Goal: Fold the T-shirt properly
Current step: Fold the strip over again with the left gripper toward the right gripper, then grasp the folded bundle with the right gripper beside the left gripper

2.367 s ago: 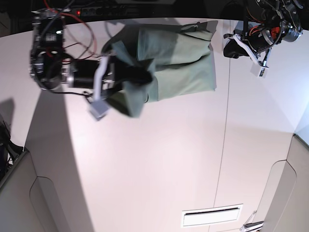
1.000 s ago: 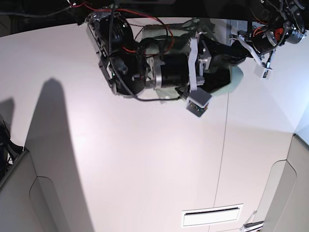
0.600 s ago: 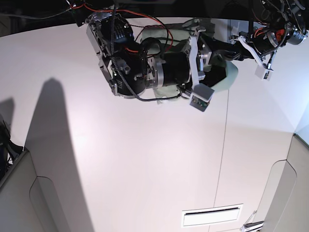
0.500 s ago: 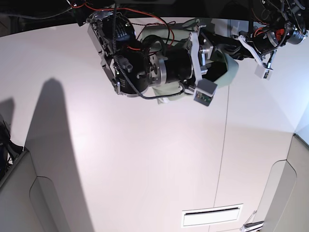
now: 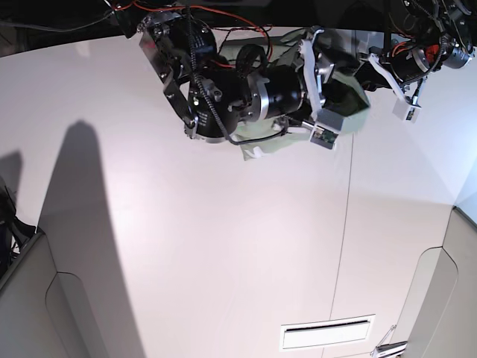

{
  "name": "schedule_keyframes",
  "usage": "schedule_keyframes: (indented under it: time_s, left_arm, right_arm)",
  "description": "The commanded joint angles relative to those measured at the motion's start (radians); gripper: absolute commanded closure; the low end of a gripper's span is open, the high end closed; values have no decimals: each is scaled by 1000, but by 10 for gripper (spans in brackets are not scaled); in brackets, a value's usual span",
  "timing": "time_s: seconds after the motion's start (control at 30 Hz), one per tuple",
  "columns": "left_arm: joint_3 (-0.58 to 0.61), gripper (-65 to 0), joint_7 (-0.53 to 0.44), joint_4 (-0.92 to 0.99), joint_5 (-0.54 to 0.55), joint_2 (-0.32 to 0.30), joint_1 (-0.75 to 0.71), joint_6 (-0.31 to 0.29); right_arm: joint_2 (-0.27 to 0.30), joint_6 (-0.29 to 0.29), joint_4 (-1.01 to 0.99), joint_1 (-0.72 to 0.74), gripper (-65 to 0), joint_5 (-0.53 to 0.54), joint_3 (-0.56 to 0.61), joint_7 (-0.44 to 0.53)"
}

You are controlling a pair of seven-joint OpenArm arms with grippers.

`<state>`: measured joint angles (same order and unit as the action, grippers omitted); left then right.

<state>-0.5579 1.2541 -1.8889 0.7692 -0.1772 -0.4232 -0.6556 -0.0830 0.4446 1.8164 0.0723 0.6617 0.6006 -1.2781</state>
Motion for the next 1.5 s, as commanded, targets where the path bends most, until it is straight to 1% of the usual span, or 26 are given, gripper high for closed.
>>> schedule_keyframes:
  time_s: [0.0, 0.03, 0.07, 0.17, 0.23, 0.33, 0.4, 0.47, 0.5, 0.57, 0.67, 0.7, 0.73, 0.8, 0.87, 0.97, 1.0, 1.1, 1.17, 1.23, 1.27, 1.3, 1.37, 1.47]
  left_arm:
    - [-6, -124, -3, -14, 11, -9, -1, -7]
    - [-6, -124, -3, -14, 11, -9, -1, -7]
    - [-6, -124, -3, -14, 12, -9, -1, -7]
    - [-6, -125, -3, -14, 11, -9, -1, -7]
    - [-6, -125, -3, -14, 11, -10, -1, -8]
    - [-7, -125, -3, -14, 11, -31, -1, -7]
    - [-21, -125, -4, -14, 12, -52, -1, -6]
    - [-52, -125, -4, -16, 28, -65, -1, -6]
    - [-74, -125, -4, -17, 54, -68, -1, -7]
    - [-115, -125, -3, -18, 142, -68, -1, -8]
    - [-148, -125, 11, -18, 288, -68, -1, -23]
    - [-148, -125, 23, -18, 327, -67, -1, -34]
    - [-146, -125, 41, -18, 361, -65, -1, -43]
    - [-135, -125, 76, -18, 418, -60, -1, -43]
    - [-113, -125, 95, -20, 457, -51, -1, -43]
    - [-63, -126, 98, -29, 467, -36, -1, -43]
    - [-42, -130, 103, -35, 469, -33, -2, -43]
    - [30, -198, 108, -57, 468, -34, -11, -43]
    - [74, -203, 106, -66, 444, -34, -15, -43]
    - [115, -203, 102, -66, 393, -33, -14, -43]
    - [133, -203, 89, -66, 352, -33, -14, -43]
    - [150, -203, 68, -66, 302, -34, -15, -43]
    - [179, -203, 25, -64, 194, -34, -15, -43]
    - [202, -202, -24, -58, 72, -34, -15, -43]
  right_arm:
    - [-14, -1, 39, 13, -251, 2, 1, 11]
    - [-14, -1, 60, 13, -234, -8, 1, 6]
    - [-14, 0, 82, 13, -231, -6, 1, 7]
    - [-14, 10, 165, 14, -231, -7, 1, 28]
    - [-14, 30, 226, 14, -231, -7, 1, 44]
    - [-14, 49, 298, 14, -231, -16, -3, 56]
    - [-14, 53, 322, 13, -231, -77, -15, 55]
    - [-12, 52, 324, 14, -231, -175, -44, 55]
    - [-5, 50, 323, 14, -231, -222, -66, 58]
    - [26, 39, 323, 14, -231, -304, -124, 84]
    - [90, 10, 320, 14, -227, -380, -239, 115]
    - [112, 3, 317, 14, -199, -385, -280, 117]
    - [133, -3, 312, 13, -145, -385, -319, 116]
    - [173, -24, 294, 13, 0, -384, -389, 115]
    - [212, -33, 262, 13, 0, -359, -447, 105]
    - [261, -27, 209, 5, 0, -238, -503, 60]
    - [274, -14, 195, -7, 0, -188, -513, 53]
    - [296, 62, 177, -69, 0, -2, -516, 3]
    - [296, 109, 177, -117, 0, 129, -515, -20]
    - [296, 124, 177, -153, 0, 241, -514, -20]
    - [296, 129, 177, -166, 0, 280, -512, -20]
    - [295, 133, 177, -175, 0, 298, -508, -20]
    - [290, 140, 173, -194, 0, 290, -494, -13]
    - [279, 139, 127, -220, 0, 231, -450, 48]
